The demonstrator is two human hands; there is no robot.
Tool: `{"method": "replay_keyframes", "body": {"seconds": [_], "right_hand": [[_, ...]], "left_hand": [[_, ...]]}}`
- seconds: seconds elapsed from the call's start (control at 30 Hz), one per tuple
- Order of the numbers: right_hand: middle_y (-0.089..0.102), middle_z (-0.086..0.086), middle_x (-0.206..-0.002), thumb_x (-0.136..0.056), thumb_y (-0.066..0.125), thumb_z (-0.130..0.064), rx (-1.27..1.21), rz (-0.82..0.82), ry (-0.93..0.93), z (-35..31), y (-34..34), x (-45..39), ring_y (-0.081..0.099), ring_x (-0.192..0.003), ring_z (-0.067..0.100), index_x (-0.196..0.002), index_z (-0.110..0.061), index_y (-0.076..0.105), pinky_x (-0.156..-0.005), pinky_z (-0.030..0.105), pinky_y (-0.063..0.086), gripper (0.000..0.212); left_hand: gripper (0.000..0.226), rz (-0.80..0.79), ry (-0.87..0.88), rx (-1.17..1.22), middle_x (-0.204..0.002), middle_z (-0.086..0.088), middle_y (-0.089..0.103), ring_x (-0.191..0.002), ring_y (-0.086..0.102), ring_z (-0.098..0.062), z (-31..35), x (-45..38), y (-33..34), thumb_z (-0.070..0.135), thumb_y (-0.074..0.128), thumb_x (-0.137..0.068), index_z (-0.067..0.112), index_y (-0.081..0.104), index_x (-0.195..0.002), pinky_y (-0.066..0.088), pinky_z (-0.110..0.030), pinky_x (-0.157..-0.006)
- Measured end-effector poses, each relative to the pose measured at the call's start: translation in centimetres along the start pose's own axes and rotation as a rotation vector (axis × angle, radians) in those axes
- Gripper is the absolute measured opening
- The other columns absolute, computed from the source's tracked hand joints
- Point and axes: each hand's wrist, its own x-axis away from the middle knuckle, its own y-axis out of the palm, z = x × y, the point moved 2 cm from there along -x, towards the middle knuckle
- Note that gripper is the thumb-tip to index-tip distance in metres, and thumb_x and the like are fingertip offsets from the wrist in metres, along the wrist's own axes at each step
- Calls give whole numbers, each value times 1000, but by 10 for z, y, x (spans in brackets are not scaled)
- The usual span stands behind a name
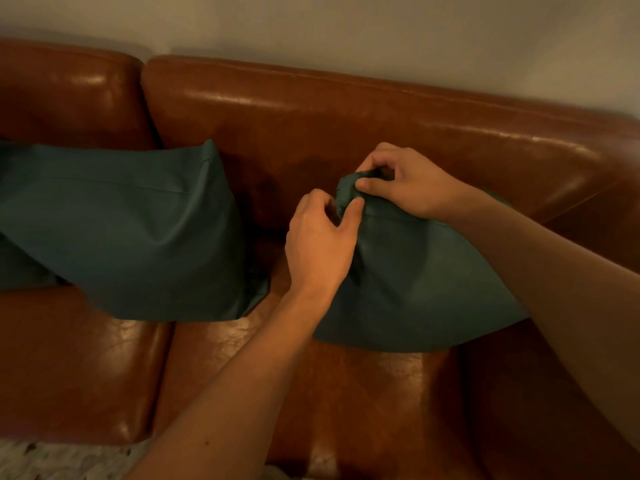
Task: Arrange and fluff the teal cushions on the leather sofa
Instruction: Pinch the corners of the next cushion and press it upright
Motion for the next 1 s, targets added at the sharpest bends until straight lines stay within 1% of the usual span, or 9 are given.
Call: {"method": "replay_keyframes", "body": {"seconds": [0.13,0.3,0.37,0.47,0.57,0.67,0.77,0.87,1.0], "right_hand": [[55,5,-107,-90,65,-9,-86,98,-11,-1,8,-2,55,-99,13,-103,-15,68,-82,8,38,15],[50,-3,-116,-88,66,-15,23,235,31,8,15,15,49,-115,15,-125,-21,59,-101,23,36,38],[52,1,-119,-89,63,-19,81,318,61,17,16,35,50,-117,21,-127,-20,58,-103,32,38,38],[54,2,-117,-89,62,-19,109,496,131,38,11,79,50,-114,22,-122,-18,61,-102,36,39,32],[55,1,-113,-92,60,-19,75,736,326,72,-6,132,51,-110,20,-115,-19,65,-94,31,40,23],[61,4,-112,-96,56,-20,-113,907,645,122,-24,177,56,-96,17,-110,-18,66,-81,29,42,17],[68,5,-106,-95,59,-23,-265,821,830,165,-27,202,60,-89,16,-108,-19,68,-73,28,42,16],[67,2,-101,-89,69,-21,-348,608,731,179,-15,208,63,-94,16,-107,-13,71,-78,26,44,20],[56,-2,-96,-85,73,-17,-292,574,614,175,-1,209,55,-83,11,-109,-13,69,-77,25,44,25]], "left_hand": [[26,30,31,57,-73,2,55,-69,54,-16,2,-4,1,34,62,-90,13,53,-78,43,-33,-62],[18,47,-10,109,-86,-2,58,-81,57,-20,0,-3,6,29,61,-90,12,55,-89,49,-46,-77],[23,83,1,61,-98,-2,56,-91,57,-21,4,-1,5,31,64,-87,12,55,-99,48,-45,-84],[40,131,74,-112,-117,-2,51,-110,50,-22,18,1,2,34,65,-84,17,52,-117,42,-40,-95],[39,116,261,-270,-122,-3,50,-116,45,-23,46,4,7,32,63,-85,18,54,-120,35,-38,-96],[29,-38,470,-323,-116,-1,52,-111,47,-20,75,9,32,29,61,-87,19,59,-114,34,-34,-92],[22,-252,636,-350,-110,1,54,-106,49,-19,97,15,73,28,58,-89,19,63,-109,33,-31,-89],[24,-448,734,-399,-112,4,53,-106,47,-17,115,19,116,29,55,-93,20,63,-114,36,-32,-90],[30,-633,820,-500,-125,6,51,-117,43,-18,132,16,164,29,50,-96,23,59,-124,34,-34,-93]]}}
